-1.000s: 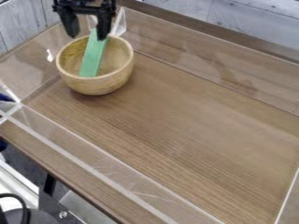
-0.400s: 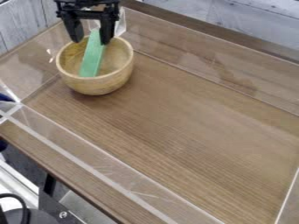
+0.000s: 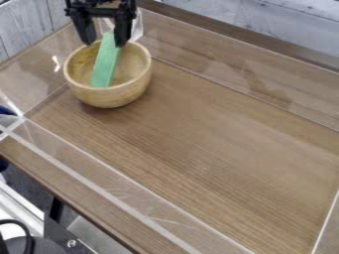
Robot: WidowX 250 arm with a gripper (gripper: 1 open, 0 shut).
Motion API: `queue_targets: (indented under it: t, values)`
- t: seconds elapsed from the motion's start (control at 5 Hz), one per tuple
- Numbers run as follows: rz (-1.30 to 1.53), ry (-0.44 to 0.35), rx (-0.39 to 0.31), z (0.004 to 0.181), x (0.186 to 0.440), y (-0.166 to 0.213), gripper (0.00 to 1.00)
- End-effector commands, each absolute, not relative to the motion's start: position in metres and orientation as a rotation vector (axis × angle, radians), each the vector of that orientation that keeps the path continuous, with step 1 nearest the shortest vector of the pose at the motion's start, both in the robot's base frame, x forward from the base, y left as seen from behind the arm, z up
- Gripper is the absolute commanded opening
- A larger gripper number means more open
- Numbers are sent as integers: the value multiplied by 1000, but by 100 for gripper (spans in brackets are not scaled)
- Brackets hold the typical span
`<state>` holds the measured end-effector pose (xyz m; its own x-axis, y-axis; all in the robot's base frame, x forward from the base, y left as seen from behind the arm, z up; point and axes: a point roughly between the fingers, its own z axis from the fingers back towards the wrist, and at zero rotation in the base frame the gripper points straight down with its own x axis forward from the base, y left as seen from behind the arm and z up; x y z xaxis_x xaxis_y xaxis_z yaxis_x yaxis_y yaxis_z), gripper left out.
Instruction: Put the green block in the brown bowl
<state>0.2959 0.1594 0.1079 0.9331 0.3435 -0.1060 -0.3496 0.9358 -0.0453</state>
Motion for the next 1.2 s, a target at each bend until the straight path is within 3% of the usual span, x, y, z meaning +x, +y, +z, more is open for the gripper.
queue_targets:
  t: [0.0,0.4,0.6,0.8,1.0]
  values:
    - [334,25,-65,140,305,155,100]
    - [282,59,-113,178,301,145,100]
    - [294,75,-138,168,301,154,0]
    - [311,90,-164,159,299,165,0]
    - [229,121,-152,164,298,139,0]
